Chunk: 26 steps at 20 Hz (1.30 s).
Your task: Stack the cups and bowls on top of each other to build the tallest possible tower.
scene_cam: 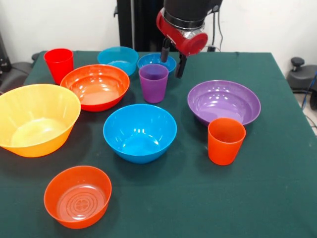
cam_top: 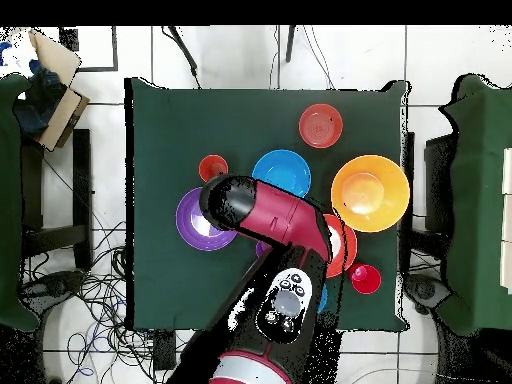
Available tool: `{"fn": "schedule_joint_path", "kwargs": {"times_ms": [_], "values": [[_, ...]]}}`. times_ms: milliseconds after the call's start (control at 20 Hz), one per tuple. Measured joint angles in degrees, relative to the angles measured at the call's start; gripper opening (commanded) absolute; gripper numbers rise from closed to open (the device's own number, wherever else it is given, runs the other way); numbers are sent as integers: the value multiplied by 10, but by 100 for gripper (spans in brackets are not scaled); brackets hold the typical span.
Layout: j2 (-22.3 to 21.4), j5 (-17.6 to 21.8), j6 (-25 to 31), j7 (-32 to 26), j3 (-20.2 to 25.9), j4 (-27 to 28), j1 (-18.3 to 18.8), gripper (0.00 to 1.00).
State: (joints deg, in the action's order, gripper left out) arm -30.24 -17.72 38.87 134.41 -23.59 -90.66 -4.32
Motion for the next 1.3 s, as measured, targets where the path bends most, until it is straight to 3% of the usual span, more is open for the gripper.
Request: {"fn": "schedule_joint_path", "kwargs": {"times_ms": [850, 1300], "values": [[35, -11, -59, 0, -1, -17, 5, 100], [35, -12, -84, 0, 1, -37, 25, 100]]}}
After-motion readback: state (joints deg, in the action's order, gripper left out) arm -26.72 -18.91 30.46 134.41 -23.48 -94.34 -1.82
